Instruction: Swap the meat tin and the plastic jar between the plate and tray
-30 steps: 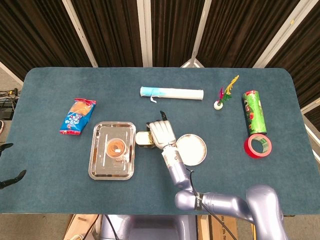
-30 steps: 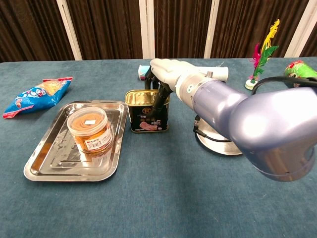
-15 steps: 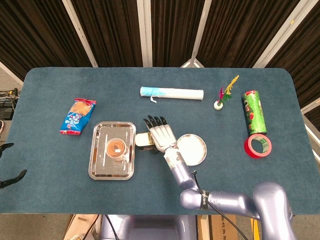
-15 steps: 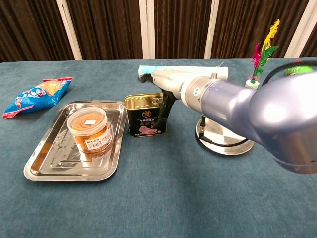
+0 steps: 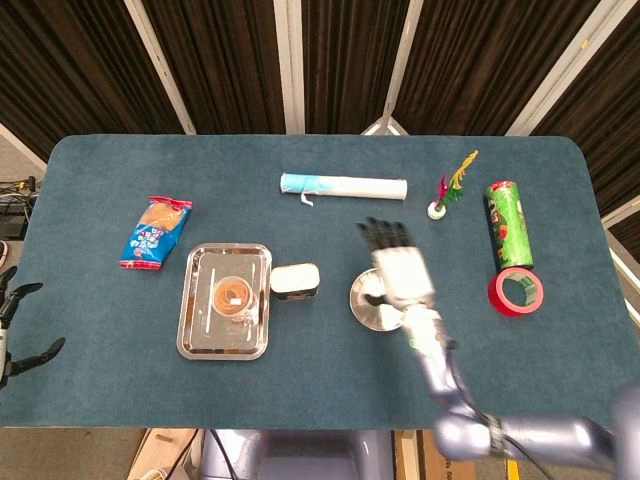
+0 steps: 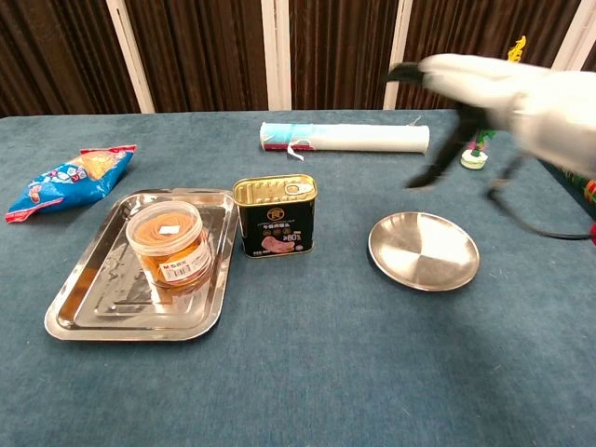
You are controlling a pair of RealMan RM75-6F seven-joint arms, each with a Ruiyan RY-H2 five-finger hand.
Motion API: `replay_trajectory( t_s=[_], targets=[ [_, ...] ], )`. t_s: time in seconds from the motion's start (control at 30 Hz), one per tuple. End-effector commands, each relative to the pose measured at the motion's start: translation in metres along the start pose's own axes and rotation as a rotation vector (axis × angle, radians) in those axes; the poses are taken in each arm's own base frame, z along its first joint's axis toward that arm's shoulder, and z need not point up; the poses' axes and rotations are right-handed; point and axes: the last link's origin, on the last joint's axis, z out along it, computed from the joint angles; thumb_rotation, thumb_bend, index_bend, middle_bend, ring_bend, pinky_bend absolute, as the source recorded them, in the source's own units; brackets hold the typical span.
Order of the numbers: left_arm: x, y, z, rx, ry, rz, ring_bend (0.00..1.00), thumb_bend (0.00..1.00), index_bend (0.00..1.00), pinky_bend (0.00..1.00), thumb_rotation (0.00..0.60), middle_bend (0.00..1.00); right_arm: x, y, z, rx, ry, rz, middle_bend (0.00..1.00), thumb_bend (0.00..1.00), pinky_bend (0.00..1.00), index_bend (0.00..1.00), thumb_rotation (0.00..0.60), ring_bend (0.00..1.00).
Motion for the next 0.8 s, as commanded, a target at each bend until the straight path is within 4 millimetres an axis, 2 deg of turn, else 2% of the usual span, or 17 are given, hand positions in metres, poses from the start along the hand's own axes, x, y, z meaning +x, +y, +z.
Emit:
replay_trajectory(
  t_s=[0.03, 0.2, 0.33, 0.57, 0.8],
  targets=[
    [-0.007, 0.005, 0.000, -0.042, -0.009, 0.002, 0.00, 0.25, 0.22, 0.00, 0.600, 0.00, 0.009, 0.083, -0.080, -0.081, 0.084, 0.026, 0.00, 0.00, 0.00, 0.00, 0.600, 0.00],
    [-0.023, 0.016, 0.013, -0.087, -0.064, 0.010, 0.00, 0.20, 0.21, 0.00, 0.600, 0.00, 0.000, 0.126, -0.127, -0.136, 0.132, 0.018, 0.00, 0.00, 0.00, 0.00, 0.600, 0.00],
    [-0.034, 0.039, 0.034, -0.153, -0.127, -0.001, 0.00, 0.18, 0.20, 0.00, 0.600, 0.00, -0.005, 0.149, -0.146, -0.177, 0.132, -0.014, 0.00, 0.00, 0.00, 0.00, 0.600, 0.00],
    [-0.055, 0.093, 0.073, -0.249, -0.289, -0.007, 0.00, 0.15, 0.19, 0.00, 0.600, 0.00, -0.005, 0.159, -0.151, -0.238, 0.093, -0.004, 0.00, 0.00, 0.00, 0.00, 0.600, 0.00],
    [-0.090, 0.140, 0.089, -0.309, -0.455, 0.015, 0.00, 0.12, 0.18, 0.00, 0.600, 0.00, -0.004, 0.160, -0.150, -0.260, 0.105, 0.024, 0.00, 0.00, 0.00, 0.00, 0.600, 0.00]
  ],
)
